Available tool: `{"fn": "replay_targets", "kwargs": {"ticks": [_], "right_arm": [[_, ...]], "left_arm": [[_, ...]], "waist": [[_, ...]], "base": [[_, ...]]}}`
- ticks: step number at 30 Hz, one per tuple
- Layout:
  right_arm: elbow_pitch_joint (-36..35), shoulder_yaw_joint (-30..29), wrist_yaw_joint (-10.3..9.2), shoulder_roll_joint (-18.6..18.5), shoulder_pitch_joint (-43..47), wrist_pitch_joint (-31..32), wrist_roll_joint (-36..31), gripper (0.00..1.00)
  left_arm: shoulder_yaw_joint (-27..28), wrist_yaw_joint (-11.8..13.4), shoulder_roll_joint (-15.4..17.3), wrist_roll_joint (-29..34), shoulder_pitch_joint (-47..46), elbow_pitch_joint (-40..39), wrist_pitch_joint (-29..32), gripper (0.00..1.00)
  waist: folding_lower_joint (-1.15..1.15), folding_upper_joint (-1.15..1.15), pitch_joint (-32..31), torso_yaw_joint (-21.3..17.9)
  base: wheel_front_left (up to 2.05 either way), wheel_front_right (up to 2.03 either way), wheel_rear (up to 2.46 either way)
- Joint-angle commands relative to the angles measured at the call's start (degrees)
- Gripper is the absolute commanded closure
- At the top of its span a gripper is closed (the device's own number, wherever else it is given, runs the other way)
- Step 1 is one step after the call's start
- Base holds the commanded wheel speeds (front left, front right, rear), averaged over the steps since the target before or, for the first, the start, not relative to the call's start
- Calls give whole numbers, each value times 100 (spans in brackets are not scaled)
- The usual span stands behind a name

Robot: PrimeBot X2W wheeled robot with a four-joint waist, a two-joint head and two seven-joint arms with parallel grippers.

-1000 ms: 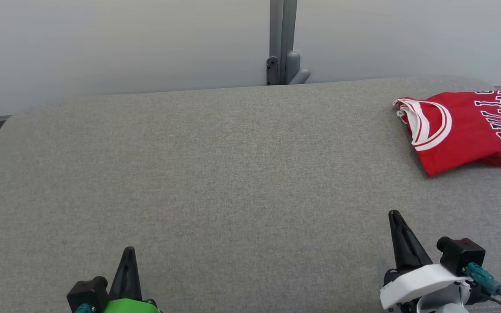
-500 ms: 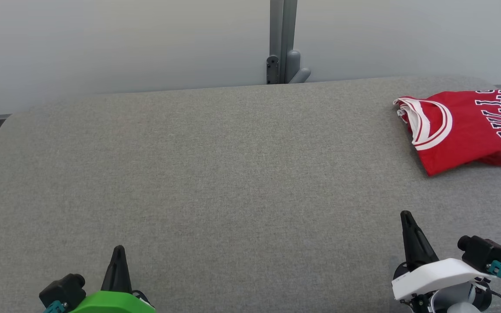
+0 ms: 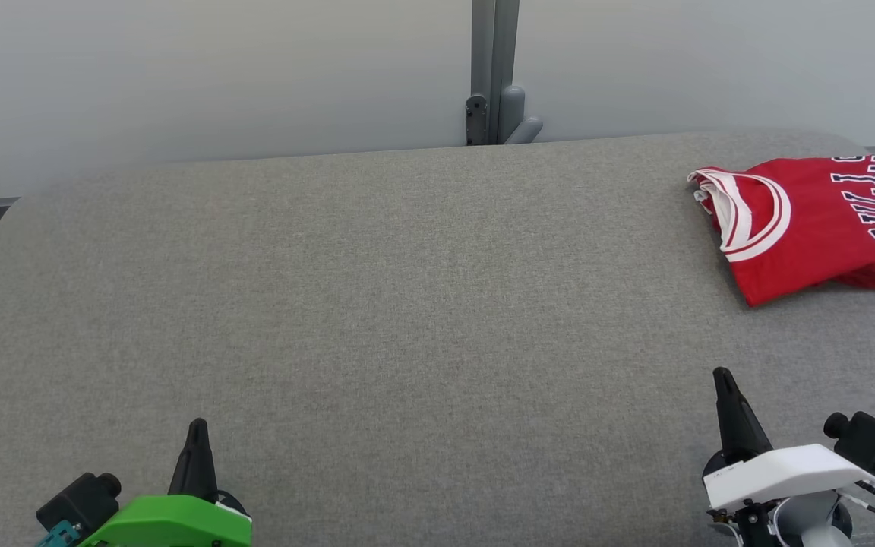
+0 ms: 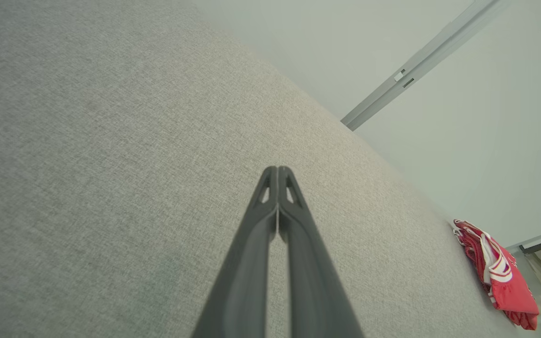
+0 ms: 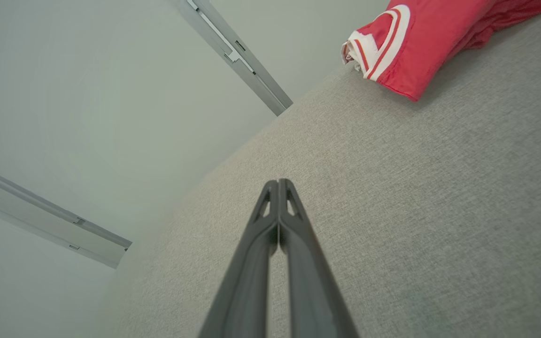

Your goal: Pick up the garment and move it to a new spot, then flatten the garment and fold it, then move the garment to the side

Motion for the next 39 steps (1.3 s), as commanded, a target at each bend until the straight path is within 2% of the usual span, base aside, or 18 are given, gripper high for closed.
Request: {"fn": "replay_targets", "kwargs": {"ticks": [1,17,39], "right_arm": [[-95,-34,-2,-43,-146,31,174,100],[-120,-194,-2,-53,-185,329,1407,100],[-141,-381,-2,-45,-221,659,2654,100]], "left_arm": [[49,-42,17,-197,-168,-83,34,100],[251,-204,20,-1376,-295,-134,368,100],[463,-366,25,-2614,-414,-186,714,100]], "waist": [[0,0,1,0],[0,0,25,3],[0,0,54,6]], "base": [[0,0,0],[0,0,0],[0,0,0]]}}
